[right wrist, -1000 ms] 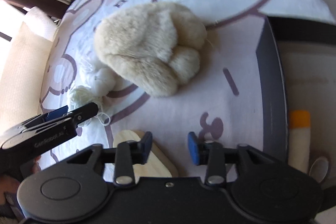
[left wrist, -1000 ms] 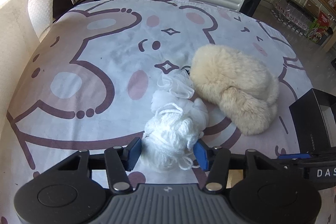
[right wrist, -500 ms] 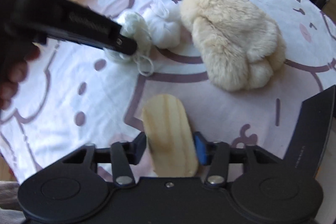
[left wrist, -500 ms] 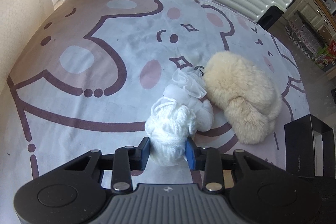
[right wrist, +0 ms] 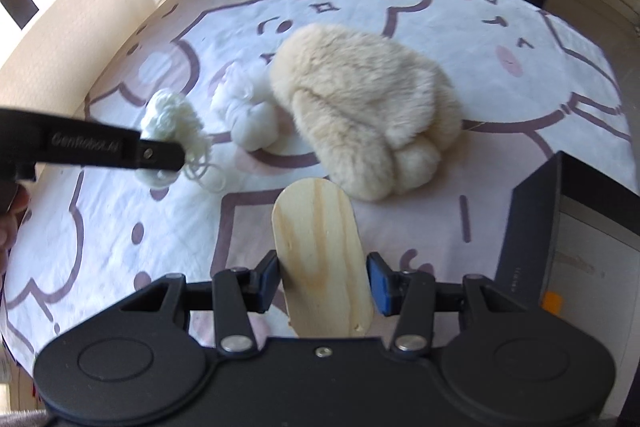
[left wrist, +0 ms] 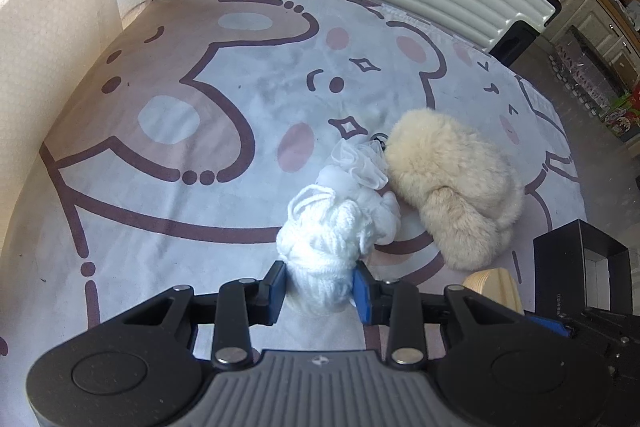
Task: Organize objects
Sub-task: 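Carry the yarn ball with left tool while right tool carries the block toward the box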
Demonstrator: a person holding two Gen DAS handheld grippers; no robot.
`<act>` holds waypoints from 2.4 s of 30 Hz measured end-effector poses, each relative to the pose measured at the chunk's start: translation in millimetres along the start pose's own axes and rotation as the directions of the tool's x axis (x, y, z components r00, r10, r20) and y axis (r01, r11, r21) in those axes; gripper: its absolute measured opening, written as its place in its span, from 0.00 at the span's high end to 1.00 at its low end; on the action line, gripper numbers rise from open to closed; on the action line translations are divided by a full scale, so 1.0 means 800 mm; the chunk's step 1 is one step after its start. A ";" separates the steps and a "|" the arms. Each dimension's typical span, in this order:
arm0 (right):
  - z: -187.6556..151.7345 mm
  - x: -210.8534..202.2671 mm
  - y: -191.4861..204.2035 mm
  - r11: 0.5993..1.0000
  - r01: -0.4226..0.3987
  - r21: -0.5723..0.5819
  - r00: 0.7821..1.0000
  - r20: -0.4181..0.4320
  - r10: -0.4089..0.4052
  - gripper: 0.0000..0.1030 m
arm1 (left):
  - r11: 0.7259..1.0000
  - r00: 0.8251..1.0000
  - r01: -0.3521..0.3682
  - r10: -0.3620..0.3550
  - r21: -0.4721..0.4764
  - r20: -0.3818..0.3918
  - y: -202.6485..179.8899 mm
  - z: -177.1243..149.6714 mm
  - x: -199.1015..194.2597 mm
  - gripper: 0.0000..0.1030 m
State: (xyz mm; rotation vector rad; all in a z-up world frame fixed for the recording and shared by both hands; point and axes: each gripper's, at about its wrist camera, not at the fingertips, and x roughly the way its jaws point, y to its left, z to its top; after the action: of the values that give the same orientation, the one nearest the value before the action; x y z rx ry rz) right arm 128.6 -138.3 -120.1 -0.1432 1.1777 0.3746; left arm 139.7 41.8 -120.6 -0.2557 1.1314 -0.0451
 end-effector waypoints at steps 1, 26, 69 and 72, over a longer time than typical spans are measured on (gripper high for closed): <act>0.000 -0.003 -0.002 1.000 0.006 0.018 1.000 0.010 -0.007 0.54 | 1.000 1.000 0.000 0.000 0.003 0.007 -0.002 -0.001 -0.004 0.65; -0.007 -0.091 -0.024 0.967 0.057 0.250 0.978 0.183 -0.104 0.54 | 0.992 0.988 -0.094 0.082 0.089 0.132 -0.035 -0.022 -0.095 0.65; -0.060 -0.149 -0.145 0.906 0.154 0.394 0.940 0.224 -0.257 0.54 | 0.973 0.991 -0.029 -0.001 0.227 0.134 -0.158 -0.036 -0.089 0.65; -0.067 -0.151 -0.159 0.896 0.164 0.413 0.937 0.218 -0.272 0.54 | 0.971 0.991 -0.013 -0.019 0.238 0.131 -0.171 -0.037 -0.087 0.65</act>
State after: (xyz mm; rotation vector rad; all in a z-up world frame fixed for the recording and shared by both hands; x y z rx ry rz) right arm 87.5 -298.4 -40.2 0.1204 0.9296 -0.0481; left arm 96.0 -84.6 -40.3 -0.0450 0.9829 -0.1638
